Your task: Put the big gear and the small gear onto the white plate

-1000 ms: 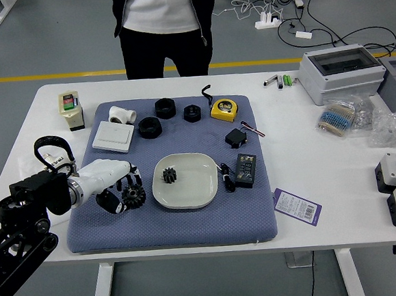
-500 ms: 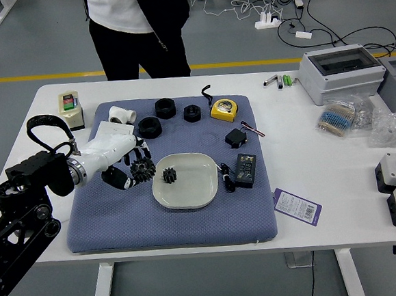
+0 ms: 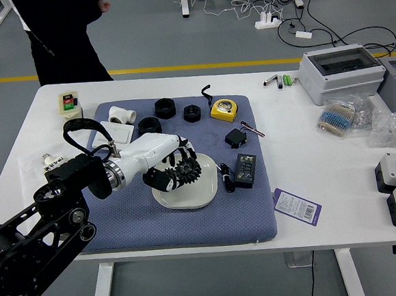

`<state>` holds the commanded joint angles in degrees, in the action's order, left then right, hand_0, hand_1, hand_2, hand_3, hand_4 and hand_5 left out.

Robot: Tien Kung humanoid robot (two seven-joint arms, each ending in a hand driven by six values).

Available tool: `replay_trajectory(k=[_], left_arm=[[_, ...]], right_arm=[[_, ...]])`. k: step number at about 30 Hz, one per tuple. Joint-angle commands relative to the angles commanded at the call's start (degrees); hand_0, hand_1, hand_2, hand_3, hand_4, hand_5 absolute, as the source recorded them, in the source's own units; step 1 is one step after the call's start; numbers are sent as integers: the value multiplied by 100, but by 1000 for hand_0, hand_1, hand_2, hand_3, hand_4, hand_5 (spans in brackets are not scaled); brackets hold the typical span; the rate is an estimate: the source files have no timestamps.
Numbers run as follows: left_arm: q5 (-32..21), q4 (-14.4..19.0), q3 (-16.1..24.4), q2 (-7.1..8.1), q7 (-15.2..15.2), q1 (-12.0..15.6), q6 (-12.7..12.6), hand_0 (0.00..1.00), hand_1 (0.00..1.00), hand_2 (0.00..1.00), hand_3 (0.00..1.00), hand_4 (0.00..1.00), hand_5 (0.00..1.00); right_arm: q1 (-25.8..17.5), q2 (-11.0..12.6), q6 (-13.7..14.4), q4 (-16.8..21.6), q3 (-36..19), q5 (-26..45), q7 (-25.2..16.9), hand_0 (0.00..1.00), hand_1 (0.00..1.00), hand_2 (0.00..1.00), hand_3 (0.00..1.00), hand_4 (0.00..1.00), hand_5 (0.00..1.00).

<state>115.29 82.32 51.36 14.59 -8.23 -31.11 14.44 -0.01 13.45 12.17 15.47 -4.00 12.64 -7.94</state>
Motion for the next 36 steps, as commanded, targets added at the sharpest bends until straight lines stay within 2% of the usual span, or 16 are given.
replay_trajectory(k=[3, 4, 9, 10, 15, 16, 21, 22, 26, 27, 28, 36], left_arm=[[46, -171, -27, -102, 31, 21, -82, 356, 453, 480, 603, 142, 2], [35, -203, -43, -116, 38, 17, -92, 342, 460, 490, 646, 140, 2], [1, -423, -133, -232, 74, -69, -74, 342, 460, 490, 646, 140, 2], [2, -432, -137, -237, 74, -74, -72, 343, 476, 509, 697, 334, 2], [-16, -584, -244, -292, 71, -188, -53, 343, 476, 509, 697, 334, 2], [-17, -609, -256, -301, 71, -202, -49, 396, 533, 561, 763, 829, 2], [-54, -751, -297, -339, 74, -254, 55, 396, 533, 561, 763, 829, 2], [-46, -771, -298, -343, 79, -256, 72, 431, 605, 606, 767, 848, 14], [-14, -840, -288, -359, 103, -262, 83, 431, 605, 606, 767, 848, 14], [-16, -854, -283, -360, 115, -266, 72, 431, 605, 606, 767, 848, 14], [-17, -859, -282, -360, 119, -267, 69, 452, 634, 656, 773, 876, 23], [60, -902, -174, -364, 163, -242, -72, 457, 646, 678, 776, 874, 27]], right_arm=[[13, 7, 1, -1, -4, 0, -2, 618, 625, 725, 544, 756, 717], [16, 8, 1, -2, -2, 2, -2, 618, 624, 724, 544, 756, 717], [40, 9, 1, -4, 24, 30, -4, 618, 624, 724, 544, 756, 717], [41, 9, 1, -4, 26, 32, -4, 618, 625, 726, 544, 756, 718], [69, 16, 4, -3, 30, 34, -4, 618, 625, 726, 544, 756, 718], [71, 17, 5, -3, 27, 35, -5, 619, 625, 726, 544, 756, 716], [86, 21, 8, -5, 9, 27, -5, 619, 625, 726, 544, 756, 716], [87, 22, 8, -4, 3, 25, -5, 619, 624, 726, 544, 756, 717], [78, 23, 7, -4, -7, 26, -7, 619, 624, 726, 544, 756, 717], [72, 23, 6, -4, -3, 23, -6, 619, 624, 726, 544, 756, 717], [70, 23, 6, -4, -2, 22, -6, 618, 624, 726, 544, 757, 718], [31, 24, 4, -4, 9, 29, -10, 618, 622, 725, 544, 758, 718]])
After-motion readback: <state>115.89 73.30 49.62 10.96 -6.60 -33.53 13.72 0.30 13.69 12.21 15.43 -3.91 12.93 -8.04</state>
